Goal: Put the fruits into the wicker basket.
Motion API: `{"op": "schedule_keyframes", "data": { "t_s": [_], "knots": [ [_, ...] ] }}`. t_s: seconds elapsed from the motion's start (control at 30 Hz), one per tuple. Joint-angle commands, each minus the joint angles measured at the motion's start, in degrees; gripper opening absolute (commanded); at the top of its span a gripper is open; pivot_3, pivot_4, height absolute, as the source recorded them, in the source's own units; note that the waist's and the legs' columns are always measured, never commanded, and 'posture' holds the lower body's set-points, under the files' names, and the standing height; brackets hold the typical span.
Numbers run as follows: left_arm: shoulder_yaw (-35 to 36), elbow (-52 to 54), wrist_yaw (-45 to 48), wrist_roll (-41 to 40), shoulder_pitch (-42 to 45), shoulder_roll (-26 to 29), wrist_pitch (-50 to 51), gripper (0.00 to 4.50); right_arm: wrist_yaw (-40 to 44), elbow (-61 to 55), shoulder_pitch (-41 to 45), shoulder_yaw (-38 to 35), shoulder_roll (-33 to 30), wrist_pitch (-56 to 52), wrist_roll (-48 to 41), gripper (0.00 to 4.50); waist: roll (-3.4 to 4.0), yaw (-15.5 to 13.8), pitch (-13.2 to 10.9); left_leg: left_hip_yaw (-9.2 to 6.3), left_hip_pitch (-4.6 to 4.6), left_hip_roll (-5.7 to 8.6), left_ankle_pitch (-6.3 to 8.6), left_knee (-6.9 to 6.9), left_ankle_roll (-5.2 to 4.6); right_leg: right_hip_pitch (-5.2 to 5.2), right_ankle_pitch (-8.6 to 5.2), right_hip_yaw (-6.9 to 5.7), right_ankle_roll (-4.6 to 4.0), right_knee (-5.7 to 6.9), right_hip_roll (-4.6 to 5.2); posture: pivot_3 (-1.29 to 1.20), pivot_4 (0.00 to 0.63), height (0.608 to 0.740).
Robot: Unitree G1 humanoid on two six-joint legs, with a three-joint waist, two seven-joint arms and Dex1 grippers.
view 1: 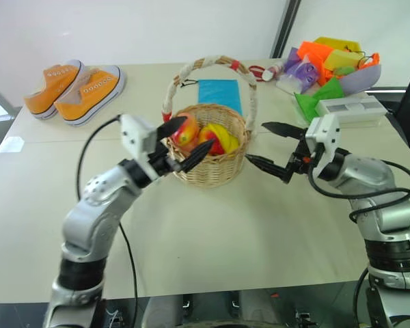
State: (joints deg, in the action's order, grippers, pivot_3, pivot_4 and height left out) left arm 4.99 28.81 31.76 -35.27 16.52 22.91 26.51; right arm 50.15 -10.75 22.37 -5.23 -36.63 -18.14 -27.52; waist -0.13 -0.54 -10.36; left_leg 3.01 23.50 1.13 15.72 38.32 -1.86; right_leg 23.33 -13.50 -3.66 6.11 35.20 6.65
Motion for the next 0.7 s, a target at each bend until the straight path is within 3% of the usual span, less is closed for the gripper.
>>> {"op": "schedule_keyframes", "data": {
  "t_s": [0.03,0.2,0.37,0.63,0.7],
  "knots": [
    [6.03,2.22,3.41,-3.43,-2.75,3.16,-1.57,4.47,-2.21,1.53,2.13,-1.59,0.69,0.65,0.87,4.50,0.00,-0.07,0.00,0.00,0.00,0.00,0.00,0.00,0.00,0.00,0.00,0.00,0.00,0.00,0.00,0.00,0.150,0.740],
    [10.48,5.09,11.50,-6.33,-10.00,9.37,-3.24,4.47,-8.14,4.82,6.10,-2.92,3.37,-2.03,0.44,4.50,0.00,-0.09,-0.01,0.02,0.00,0.04,-0.02,0.01,0.03,0.00,0.00,0.01,-0.01,0.00,0.05,0.00,0.150,0.740],
    [19.31,3.39,20.87,-8.22,-20.46,16.47,-4.73,4.47,-14.14,5.77,9.62,-2.31,7.96,-7.84,-0.74,4.50,0.06,0.49,-0.01,0.00,0.01,-0.02,-0.04,-0.10,0.09,0.06,-0.12,0.00,-0.23,-0.01,0.05,0.00,0.150,0.740],
    [19.55,0.63,17.51,-7.03,-20.57,13.73,-8.37,4.47,-20.00,11.29,14.13,0.86,14.30,-4.11,5.52,4.50,0.08,0.94,0.00,-0.01,0.01,0.04,-0.01,-0.13,0.04,0.08,-0.14,0.01,-0.26,-0.01,0.13,0.00,0.150,0.740],
    [18.73,0.67,16.73,-6.43,-20.69,12.94,-8.78,4.50,-20.27,12.39,14.85,1.01,15.18,-4.47,5.66,3.94,0.08,1.25,0.00,-0.01,0.02,0.04,-0.01,-0.15,0.04,0.09,-0.12,0.01,-0.23,-0.01,0.12,0.00,0.150,0.740]
  ]
}}
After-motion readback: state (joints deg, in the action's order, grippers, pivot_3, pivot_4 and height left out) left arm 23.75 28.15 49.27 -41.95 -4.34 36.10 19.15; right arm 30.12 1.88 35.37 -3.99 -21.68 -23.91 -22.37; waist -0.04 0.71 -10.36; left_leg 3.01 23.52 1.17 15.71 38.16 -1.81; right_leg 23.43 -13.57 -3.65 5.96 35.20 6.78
